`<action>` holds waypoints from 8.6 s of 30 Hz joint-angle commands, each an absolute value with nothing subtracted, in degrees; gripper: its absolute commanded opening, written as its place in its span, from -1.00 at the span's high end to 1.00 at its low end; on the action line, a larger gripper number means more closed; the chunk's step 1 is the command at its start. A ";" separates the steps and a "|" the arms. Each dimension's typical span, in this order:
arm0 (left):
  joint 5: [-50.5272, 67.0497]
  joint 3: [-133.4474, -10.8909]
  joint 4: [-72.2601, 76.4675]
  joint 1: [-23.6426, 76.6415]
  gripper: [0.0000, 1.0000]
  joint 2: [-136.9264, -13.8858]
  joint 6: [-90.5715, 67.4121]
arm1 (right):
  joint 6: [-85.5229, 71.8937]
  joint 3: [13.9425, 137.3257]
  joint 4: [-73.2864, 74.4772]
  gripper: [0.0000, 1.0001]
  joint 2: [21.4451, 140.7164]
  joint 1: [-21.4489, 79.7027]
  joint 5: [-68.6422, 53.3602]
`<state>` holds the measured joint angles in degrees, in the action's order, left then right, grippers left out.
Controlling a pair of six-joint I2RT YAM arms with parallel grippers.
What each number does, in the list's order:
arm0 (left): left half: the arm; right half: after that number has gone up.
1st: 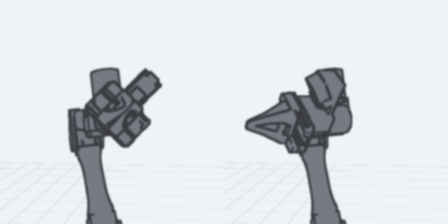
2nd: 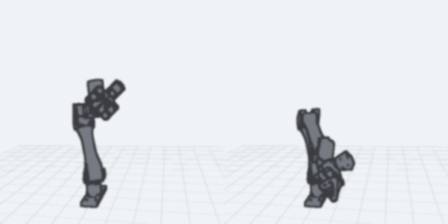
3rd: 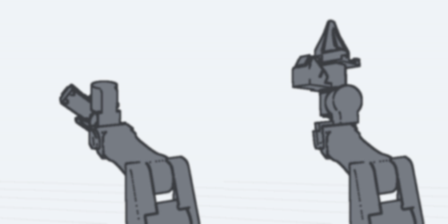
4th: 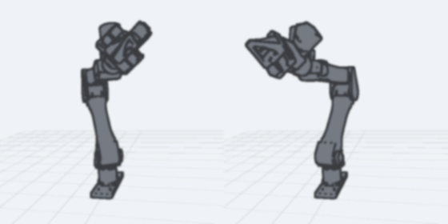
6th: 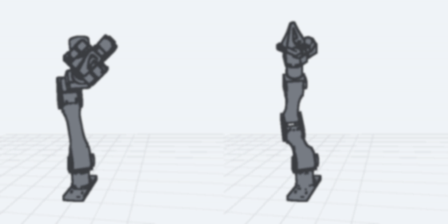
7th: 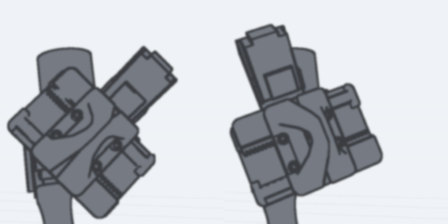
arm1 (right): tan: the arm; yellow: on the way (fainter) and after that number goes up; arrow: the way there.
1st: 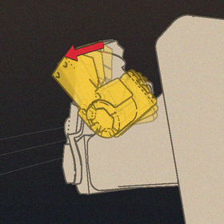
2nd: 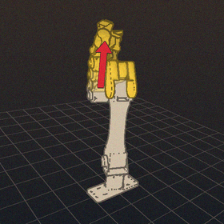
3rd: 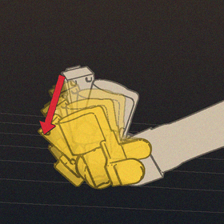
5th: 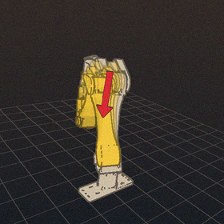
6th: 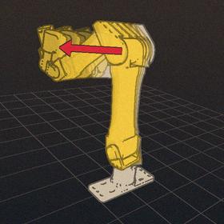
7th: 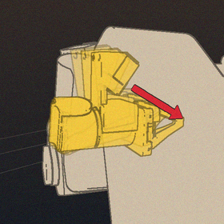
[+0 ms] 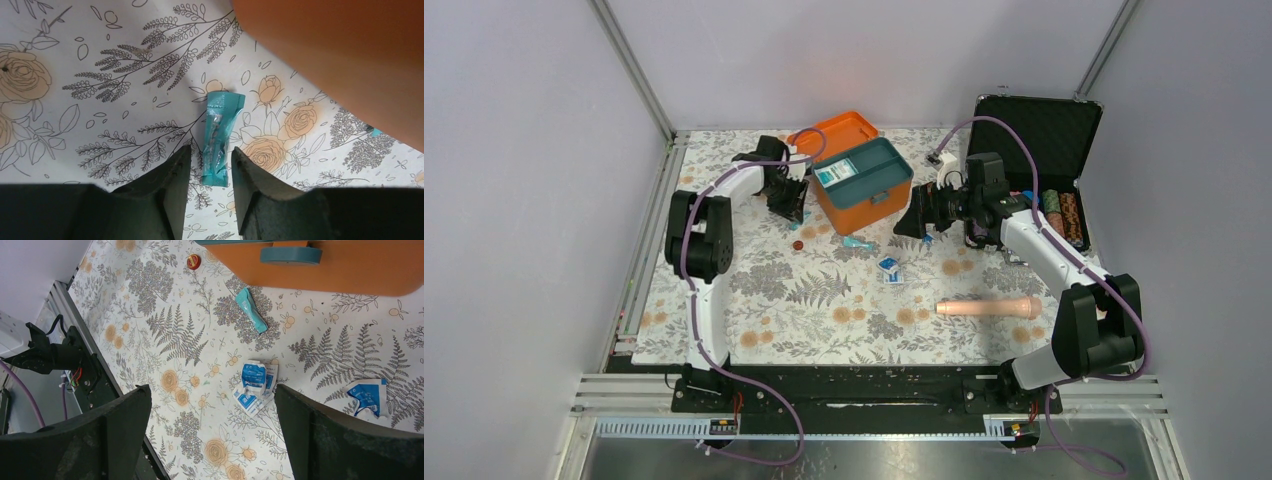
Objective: Organize the medicine kit
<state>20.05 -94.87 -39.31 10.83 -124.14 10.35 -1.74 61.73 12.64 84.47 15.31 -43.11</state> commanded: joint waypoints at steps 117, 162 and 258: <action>21.88 -59.41 -11.08 11.25 0.00 -97.52 21.69 | 0.35 64.12 13.63 -0.97 85.95 15.12 -42.19; 21.65 -70.12 -20.49 11.78 0.07 -100.06 8.25 | 0.58 65.85 15.39 -0.97 87.57 15.12 -42.18; 16.49 -106.00 -5.73 21.42 -0.07 -118.19 -37.25 | 12.24 62.50 28.35 -0.97 78.99 12.98 -38.10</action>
<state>17.04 -106.24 -7.01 22.33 -125.40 -42.39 12.19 62.85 29.30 80.82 13.23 -37.98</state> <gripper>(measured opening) 0.493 0.990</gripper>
